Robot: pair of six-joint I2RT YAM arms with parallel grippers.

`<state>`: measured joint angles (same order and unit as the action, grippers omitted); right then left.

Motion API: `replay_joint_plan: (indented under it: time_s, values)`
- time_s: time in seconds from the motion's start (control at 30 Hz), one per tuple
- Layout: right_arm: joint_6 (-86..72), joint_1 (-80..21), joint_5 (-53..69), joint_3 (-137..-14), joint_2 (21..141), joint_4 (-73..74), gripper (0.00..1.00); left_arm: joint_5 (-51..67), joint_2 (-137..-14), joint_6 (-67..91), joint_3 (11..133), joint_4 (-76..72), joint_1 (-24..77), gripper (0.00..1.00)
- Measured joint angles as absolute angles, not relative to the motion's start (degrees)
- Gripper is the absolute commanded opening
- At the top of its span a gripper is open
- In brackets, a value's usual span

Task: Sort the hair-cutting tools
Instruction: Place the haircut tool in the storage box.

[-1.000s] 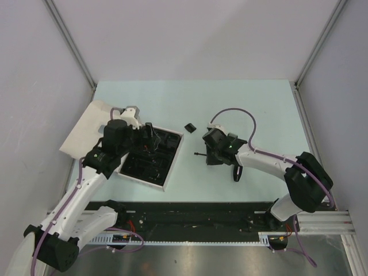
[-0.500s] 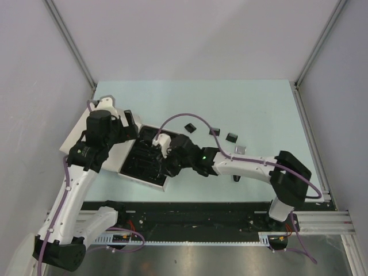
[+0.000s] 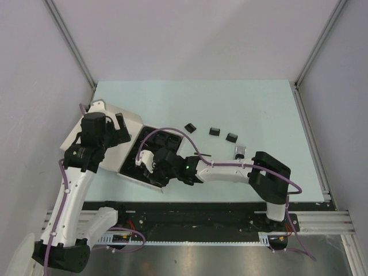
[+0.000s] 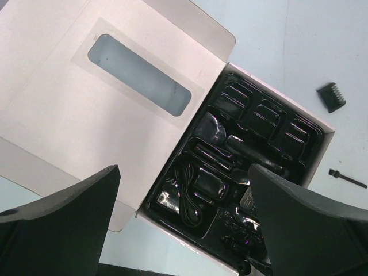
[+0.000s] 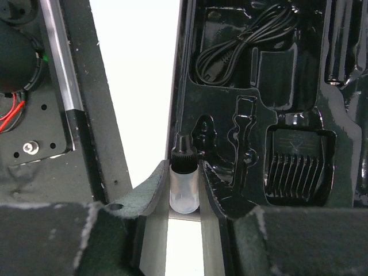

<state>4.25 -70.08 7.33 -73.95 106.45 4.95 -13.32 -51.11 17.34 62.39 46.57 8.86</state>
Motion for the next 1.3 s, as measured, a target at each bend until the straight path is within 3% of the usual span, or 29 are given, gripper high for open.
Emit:
replay_joint_plan:
  time_s: [0.4,0.67,0.87,1.03,1.13,1.3]
  values:
    - [6.26,-70.17,4.78,-74.37,109.32,3.92,0.3,-11.42,-51.18,17.3,62.3,47.11,7.46,1.0]
    - [4.03,-69.19,5.3,-74.39,109.4,4.14,0.55,-10.28,-51.31,17.3,61.54,47.35,7.31,1.0]
    - [3.42,-68.47,6.57,-74.39,109.4,4.12,0.57,-10.11,-51.37,17.26,61.47,47.35,7.29,1.0]
    - [1.43,-67.9,8.25,-74.39,109.36,4.03,0.53,-10.02,-51.37,16.93,61.47,47.35,7.2,1.0]
    - [-0.6,-67.35,9.19,-74.39,109.06,3.97,0.36,-9.78,-51.37,16.95,61.45,47.35,7.2,1.0]
    - [-3.95,-66.39,10.66,-74.39,108.09,3.16,0.26,-8.95,-51.62,16.95,60.8,47.33,7.09,1.0]
